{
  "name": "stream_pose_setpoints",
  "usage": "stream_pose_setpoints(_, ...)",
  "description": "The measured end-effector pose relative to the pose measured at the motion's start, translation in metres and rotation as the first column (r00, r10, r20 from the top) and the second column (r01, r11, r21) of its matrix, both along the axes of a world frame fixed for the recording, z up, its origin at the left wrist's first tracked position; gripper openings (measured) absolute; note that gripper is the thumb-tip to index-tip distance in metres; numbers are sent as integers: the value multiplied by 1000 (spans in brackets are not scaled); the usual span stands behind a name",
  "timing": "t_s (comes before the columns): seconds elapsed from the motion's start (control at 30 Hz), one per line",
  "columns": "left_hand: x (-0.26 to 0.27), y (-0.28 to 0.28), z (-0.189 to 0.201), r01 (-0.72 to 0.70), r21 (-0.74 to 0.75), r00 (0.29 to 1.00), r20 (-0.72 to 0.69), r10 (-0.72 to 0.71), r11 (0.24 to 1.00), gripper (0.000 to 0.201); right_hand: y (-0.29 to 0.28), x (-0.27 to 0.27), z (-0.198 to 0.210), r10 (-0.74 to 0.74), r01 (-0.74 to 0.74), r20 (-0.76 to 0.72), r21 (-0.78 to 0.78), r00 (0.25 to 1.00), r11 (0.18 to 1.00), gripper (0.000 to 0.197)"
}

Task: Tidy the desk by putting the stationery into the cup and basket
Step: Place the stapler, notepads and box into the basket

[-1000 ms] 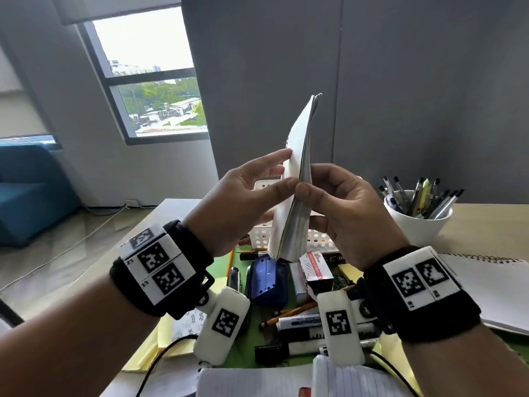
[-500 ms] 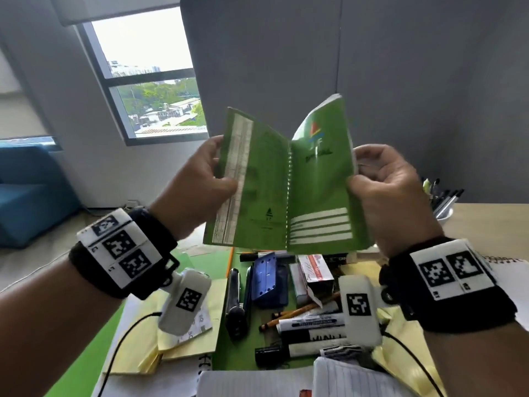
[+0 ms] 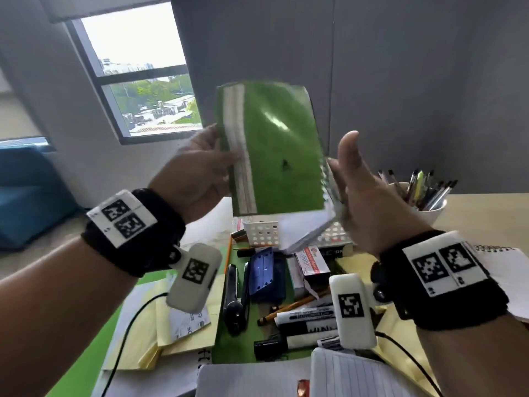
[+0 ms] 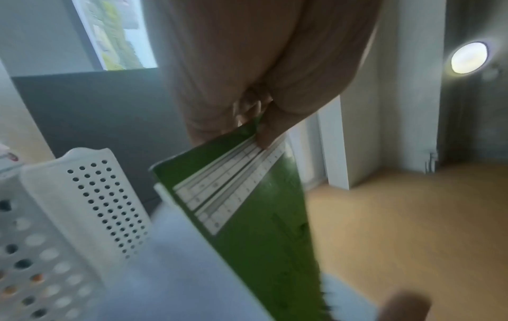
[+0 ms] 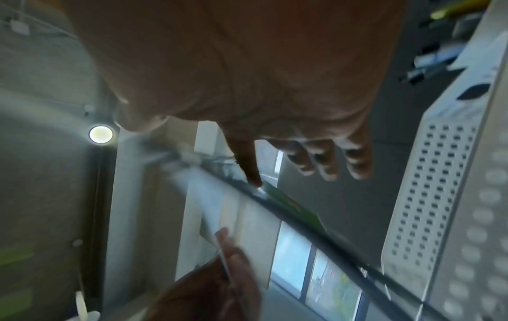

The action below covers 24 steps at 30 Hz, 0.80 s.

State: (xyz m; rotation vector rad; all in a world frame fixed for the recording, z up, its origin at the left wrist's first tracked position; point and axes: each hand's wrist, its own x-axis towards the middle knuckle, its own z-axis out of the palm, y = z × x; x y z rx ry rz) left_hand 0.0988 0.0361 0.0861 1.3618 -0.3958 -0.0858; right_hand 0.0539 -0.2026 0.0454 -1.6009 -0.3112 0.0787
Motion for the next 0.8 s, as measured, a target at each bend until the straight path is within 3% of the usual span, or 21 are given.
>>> stream_pose_setpoints(0.03,0,-7,-4,6,-9,1000,-12,-6,1000,48,3,0,-1,56,-48,-73,101,996,994,84)
stream_pose_setpoints(0.07,0,-14,-7,-2,-25,1000,-24,1,1000,47,6,-1,-1,66,-42,-105,217,992,975,69)
stream_pose_setpoints(0.13,1,-26,-8,-83,-19,996,-30,83,996,45,9,0,2,-23,37,-41,372,999,927,22)
stream_pose_setpoints(0.23,8,-28,-7,-228,162,973,7,230,960,59,4,7,4,-206,160,48,473,977,866,32)
stream_pose_setpoints(0.27,8,-29,-6,-168,194,982,-49,181,966,61,2,8,6,-228,167,55,521,972,837,36)
stream_pose_setpoints(0.37,6,-37,-4,130,204,963,-257,-75,970,34,-6,12,3,-222,184,4,549,975,816,35)
stream_pose_setpoints(0.43,20,-39,-1,95,338,982,-188,-31,936,30,-11,16,0,-259,260,-60,409,964,875,11)
stream_pose_setpoints(0.47,32,-40,2,-13,470,998,-48,41,882,29,-15,18,-3,-323,328,-61,242,945,913,12)
stream_pose_setpoints(0.5,46,-42,6,-172,616,984,150,100,769,26,-22,23,-8,-377,377,-23,15,926,926,29)
stream_pose_setpoints(0.53,61,-45,10,-331,713,935,338,111,618,23,-30,29,-13,-396,392,23,-201,918,898,43)
stream_pose_setpoints(0.6,91,-52,14,-521,778,842,536,63,350,22,-38,33,-17,-338,317,58,-520,939,793,43)
stream_pose_setpoints(0.7,131,-62,5,-563,824,820,566,-78,63,30,-46,40,-24,-203,145,11,-736,979,661,38)
stream_pose_setpoints(0.8,157,-72,-11,-509,854,855,487,-175,-109,38,-50,43,-30,-209,122,-32,-721,977,682,38)
